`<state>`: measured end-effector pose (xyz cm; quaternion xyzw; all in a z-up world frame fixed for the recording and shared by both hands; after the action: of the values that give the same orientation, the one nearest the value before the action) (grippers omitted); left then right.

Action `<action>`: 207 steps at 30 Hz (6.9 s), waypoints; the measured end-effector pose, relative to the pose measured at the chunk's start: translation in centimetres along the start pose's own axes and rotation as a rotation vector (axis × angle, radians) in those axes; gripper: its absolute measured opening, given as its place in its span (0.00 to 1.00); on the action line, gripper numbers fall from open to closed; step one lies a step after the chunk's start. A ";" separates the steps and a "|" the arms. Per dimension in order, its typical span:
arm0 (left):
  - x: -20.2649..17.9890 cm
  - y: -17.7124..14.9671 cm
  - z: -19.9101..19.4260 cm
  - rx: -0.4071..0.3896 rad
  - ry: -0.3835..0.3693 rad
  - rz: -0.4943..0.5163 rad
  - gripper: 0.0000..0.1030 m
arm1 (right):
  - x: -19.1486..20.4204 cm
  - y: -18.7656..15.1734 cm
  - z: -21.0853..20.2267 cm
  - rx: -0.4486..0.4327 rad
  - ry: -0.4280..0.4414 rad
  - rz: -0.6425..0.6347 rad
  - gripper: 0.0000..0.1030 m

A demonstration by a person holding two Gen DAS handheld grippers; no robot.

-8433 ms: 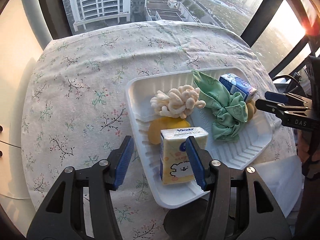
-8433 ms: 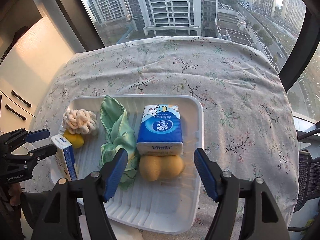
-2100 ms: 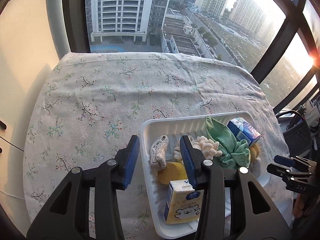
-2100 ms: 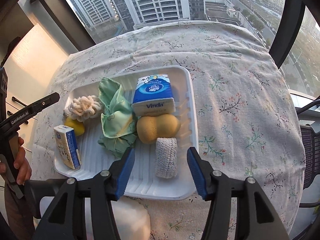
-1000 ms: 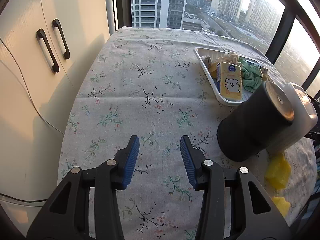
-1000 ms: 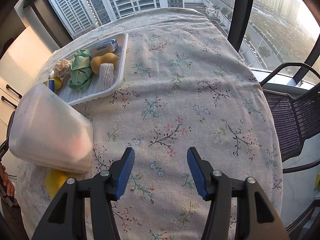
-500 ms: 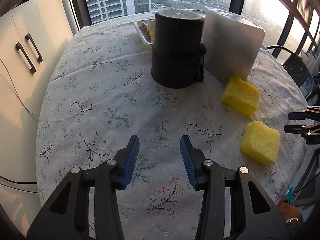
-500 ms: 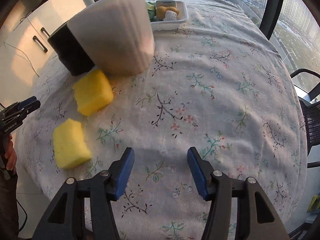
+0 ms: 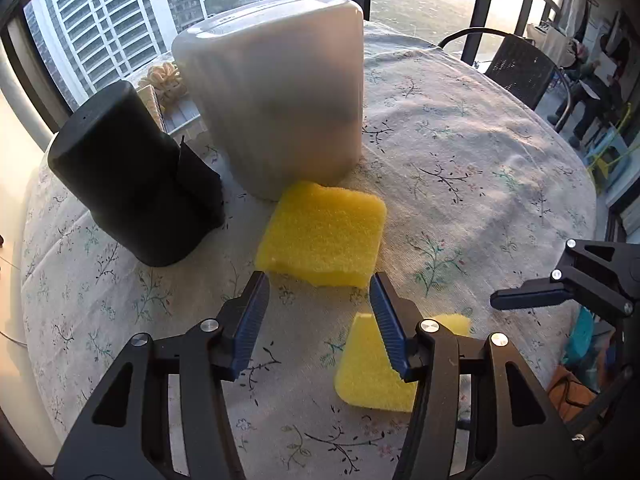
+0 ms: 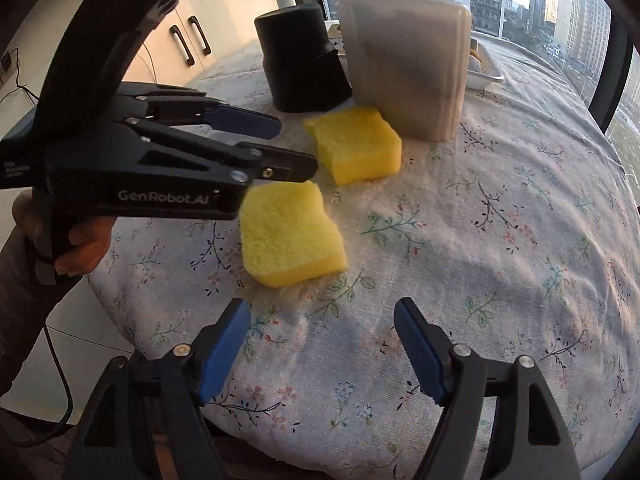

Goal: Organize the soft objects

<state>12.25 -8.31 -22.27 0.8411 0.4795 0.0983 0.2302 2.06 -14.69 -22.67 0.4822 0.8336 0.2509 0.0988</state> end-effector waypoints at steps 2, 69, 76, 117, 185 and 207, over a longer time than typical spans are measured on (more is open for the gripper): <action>-0.5 0.6 0.7 0.019 -0.028 0.007 0.49 | 0.2 0.3 0.5 -0.019 0.017 0.005 0.76; 20.3 -0.5 -5.0 -0.169 0.207 -0.486 0.60 | -19.1 6.9 -1.7 0.004 -0.266 0.262 0.55; 25.5 2.6 -3.6 -0.175 0.219 -0.604 0.60 | -22.9 9.9 -0.1 0.023 -0.283 0.282 0.55; 20.8 23.1 9.3 -0.040 0.200 -0.304 0.67 | -25.6 22.6 10.5 0.113 -0.047 0.362 0.56; 18.7 -5.8 -7.1 -0.057 0.427 -0.686 0.67 | -12.1 2.6 -0.7 0.150 -0.196 0.419 0.90; 4.8 -4.7 -14.7 -0.167 0.406 -0.563 0.67 | 0.7 6.0 -8.9 0.023 -0.510 0.276 0.98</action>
<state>5.54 2.12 -11.90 0.6177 0.7186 0.2350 0.2163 2.60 -14.52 -11.94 0.6397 0.7110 0.1229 0.2647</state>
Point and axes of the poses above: each gripper's, at about its wrist camera, not at the fingertips, and z roughly the way its jaws point, x to its left, y to its top, the point moved 5 cm from there along z, roughly the way its jaws point, and after that the axes turned 12 degrees about -z, right-handed, at the moved point
